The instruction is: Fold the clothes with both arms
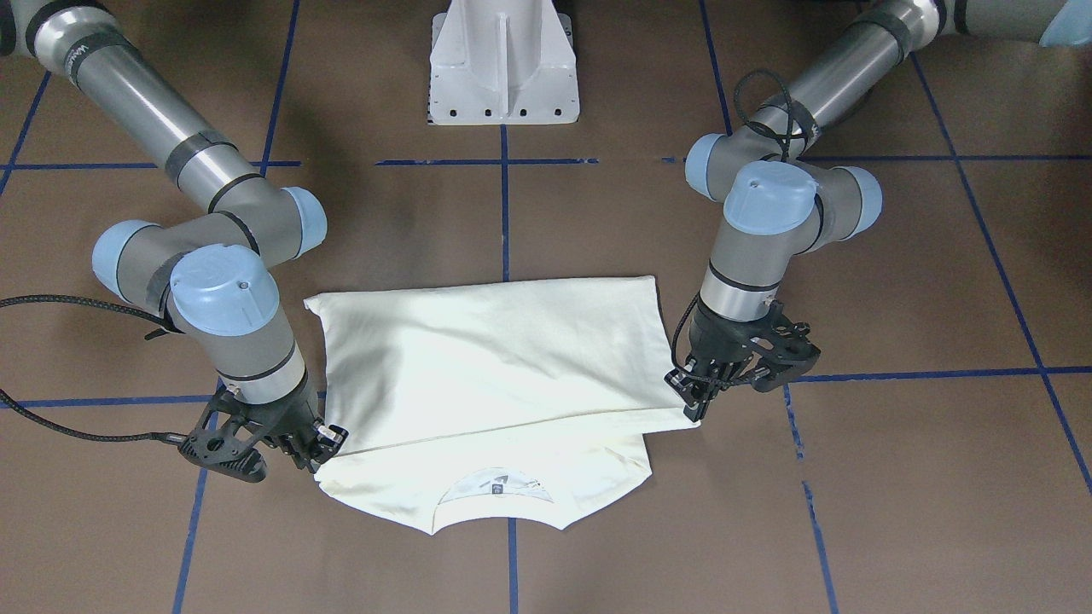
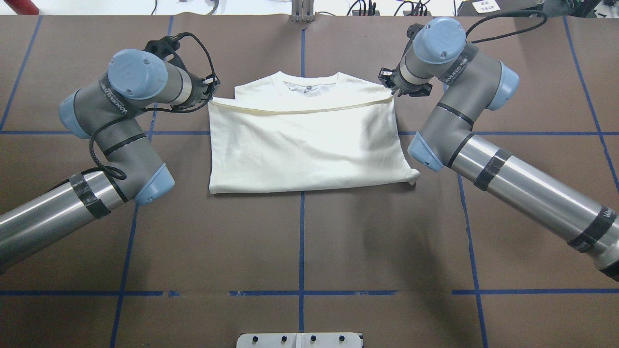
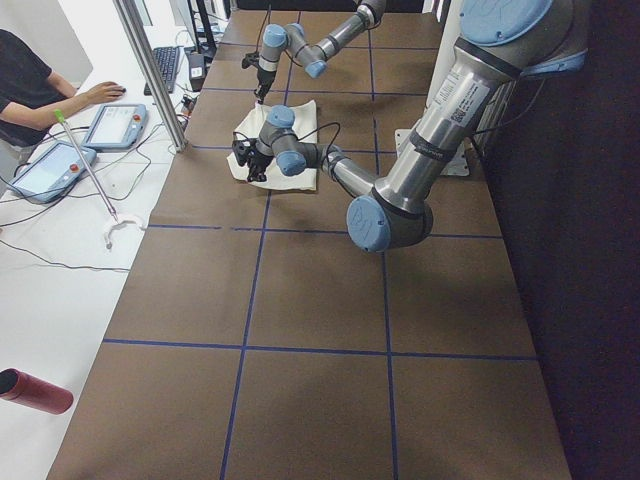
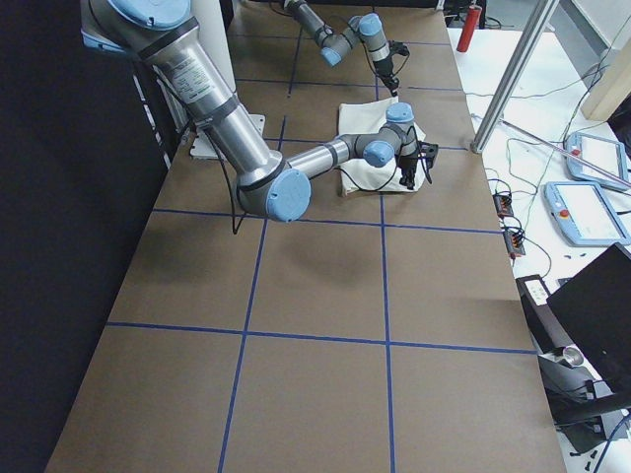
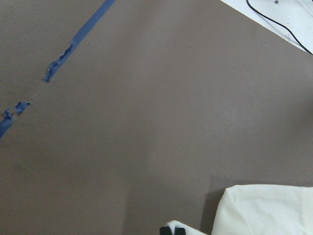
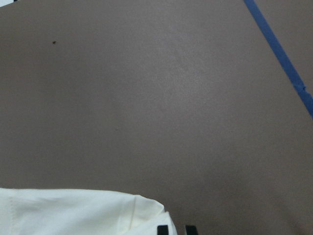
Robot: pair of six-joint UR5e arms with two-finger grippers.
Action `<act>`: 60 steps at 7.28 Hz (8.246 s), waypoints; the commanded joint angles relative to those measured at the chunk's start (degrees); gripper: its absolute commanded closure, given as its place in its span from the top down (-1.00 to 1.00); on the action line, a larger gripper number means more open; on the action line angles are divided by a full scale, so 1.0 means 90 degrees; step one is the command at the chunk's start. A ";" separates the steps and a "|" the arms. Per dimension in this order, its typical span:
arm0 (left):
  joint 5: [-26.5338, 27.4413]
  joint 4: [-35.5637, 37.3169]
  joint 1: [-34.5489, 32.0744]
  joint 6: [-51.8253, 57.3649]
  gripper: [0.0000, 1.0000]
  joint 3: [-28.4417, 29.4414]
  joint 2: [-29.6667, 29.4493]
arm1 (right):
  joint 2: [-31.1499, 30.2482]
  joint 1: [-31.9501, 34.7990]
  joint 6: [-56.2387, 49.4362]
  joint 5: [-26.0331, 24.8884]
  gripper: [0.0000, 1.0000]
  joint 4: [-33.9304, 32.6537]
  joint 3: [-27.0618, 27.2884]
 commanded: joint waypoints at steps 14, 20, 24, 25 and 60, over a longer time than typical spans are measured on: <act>-0.0209 -0.1109 -0.0027 0.0034 0.04 -0.0227 0.0248 | -0.2673 -0.1394 0.2574 0.0310 0.36 0.0027 0.3352; -0.0160 -0.1109 -0.0037 0.0034 0.05 -0.0217 0.0296 | -0.2769 -0.1327 0.2525 0.0465 -1.00 0.0027 0.3662; -0.0218 -0.1109 -0.0125 0.0034 0.09 -0.0714 0.0316 | -0.4914 -0.2433 0.2777 0.2415 -1.00 0.0027 0.6413; -0.0247 -0.1090 -0.0057 0.0005 0.24 -0.0966 0.0316 | -0.4948 -0.3251 0.3320 0.2439 -1.00 0.0017 0.6524; -0.0941 -0.0738 -0.0369 -0.0064 0.16 -0.1238 0.0498 | -0.1552 -0.1999 0.2385 0.0701 1.00 -0.0742 0.3521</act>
